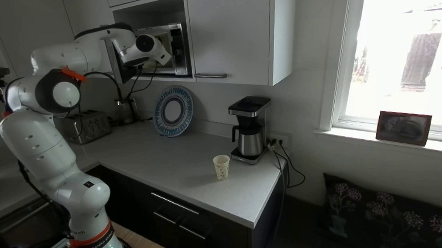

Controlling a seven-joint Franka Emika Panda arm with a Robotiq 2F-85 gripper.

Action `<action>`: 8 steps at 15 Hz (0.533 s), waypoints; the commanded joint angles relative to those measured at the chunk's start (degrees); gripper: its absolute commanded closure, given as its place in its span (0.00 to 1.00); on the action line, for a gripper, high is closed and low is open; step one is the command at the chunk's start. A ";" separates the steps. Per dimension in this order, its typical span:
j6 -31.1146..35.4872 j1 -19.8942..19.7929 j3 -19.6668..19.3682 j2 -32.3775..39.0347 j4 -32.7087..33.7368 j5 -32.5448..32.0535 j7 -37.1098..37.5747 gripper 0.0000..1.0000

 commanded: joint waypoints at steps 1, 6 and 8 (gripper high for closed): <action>-0.15 0.52 -0.53 -2.12 -1.00 -4.58 -1.02 0.06; 0.02 0.66 -1.16 -4.38 -2.13 -9.37 -5.36 0.00; 0.43 -0.24 -0.78 -5.71 -2.79 -9.59 -10.88 0.00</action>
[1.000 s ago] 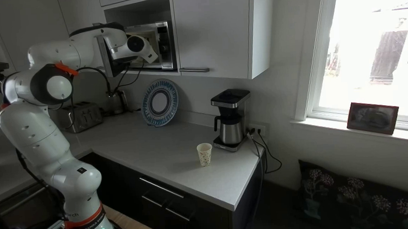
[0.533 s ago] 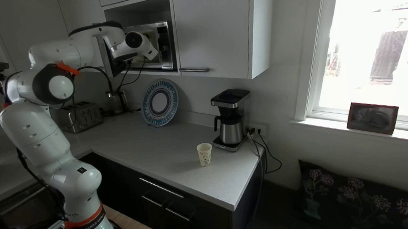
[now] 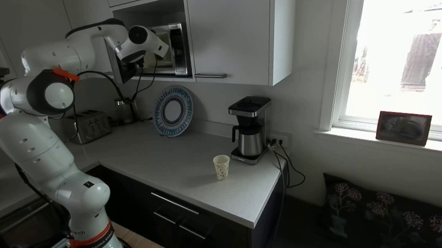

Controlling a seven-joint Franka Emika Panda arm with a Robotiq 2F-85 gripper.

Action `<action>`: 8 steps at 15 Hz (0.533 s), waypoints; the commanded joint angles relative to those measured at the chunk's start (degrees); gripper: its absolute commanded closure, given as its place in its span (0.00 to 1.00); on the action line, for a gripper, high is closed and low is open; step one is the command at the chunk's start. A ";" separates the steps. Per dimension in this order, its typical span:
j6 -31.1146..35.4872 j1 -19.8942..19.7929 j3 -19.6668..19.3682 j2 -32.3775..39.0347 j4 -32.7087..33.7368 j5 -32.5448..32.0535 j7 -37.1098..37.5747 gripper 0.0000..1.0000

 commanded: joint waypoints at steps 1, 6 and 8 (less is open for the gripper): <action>-0.43 -0.04 -0.90 -3.48 -2.72 -1.48 -9.43 0.00; -1.19 0.13 -2.84 -8.60 -6.49 -1.32 -25.12 0.00; -0.68 0.14 -3.74 -10.66 -8.33 -1.29 -31.90 0.00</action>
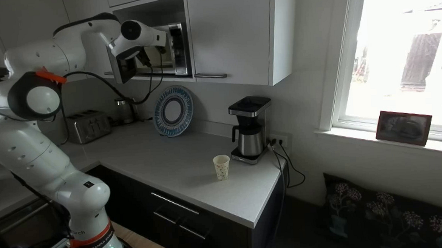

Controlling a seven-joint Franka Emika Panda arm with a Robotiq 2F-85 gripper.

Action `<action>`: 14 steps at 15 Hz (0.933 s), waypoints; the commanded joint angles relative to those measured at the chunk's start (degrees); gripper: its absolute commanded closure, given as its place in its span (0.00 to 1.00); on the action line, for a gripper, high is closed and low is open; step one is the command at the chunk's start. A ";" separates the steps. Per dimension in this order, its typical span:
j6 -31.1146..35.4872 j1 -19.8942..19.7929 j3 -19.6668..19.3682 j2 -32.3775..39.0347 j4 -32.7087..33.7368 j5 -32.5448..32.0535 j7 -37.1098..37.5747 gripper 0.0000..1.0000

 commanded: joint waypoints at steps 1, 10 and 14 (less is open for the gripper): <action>-0.67 0.04 -1.88 -5.68 -5.75 -1.31 -10.81 0.00; -0.26 2.93 -5.09 -9.94 -7.22 -0.75 -18.58 0.00; -4.49 3.44 -6.49 -11.91 -6.75 -3.55 -19.66 0.00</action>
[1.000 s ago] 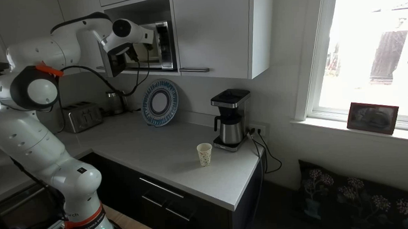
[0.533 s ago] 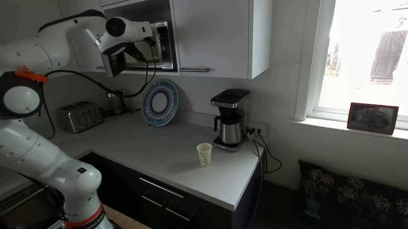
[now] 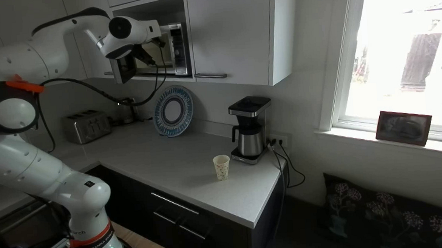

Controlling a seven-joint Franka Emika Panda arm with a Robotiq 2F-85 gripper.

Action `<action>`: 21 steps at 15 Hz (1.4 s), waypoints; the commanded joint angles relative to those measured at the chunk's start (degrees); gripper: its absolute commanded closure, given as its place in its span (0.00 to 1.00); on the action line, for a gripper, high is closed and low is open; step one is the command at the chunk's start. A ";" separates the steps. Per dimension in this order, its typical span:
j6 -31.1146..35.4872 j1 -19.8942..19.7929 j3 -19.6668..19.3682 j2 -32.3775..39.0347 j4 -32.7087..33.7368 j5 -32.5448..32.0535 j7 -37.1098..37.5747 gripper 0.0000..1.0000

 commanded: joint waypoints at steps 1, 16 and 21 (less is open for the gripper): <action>-5.74 0.33 -2.33 -3.02 0.62 -7.62 1.27 0.00; -47.91 3.93 -9.06 -9.20 16.61 -41.32 8.05 0.00; -66.27 6.40 -8.60 -8.27 24.30 -40.07 8.26 0.00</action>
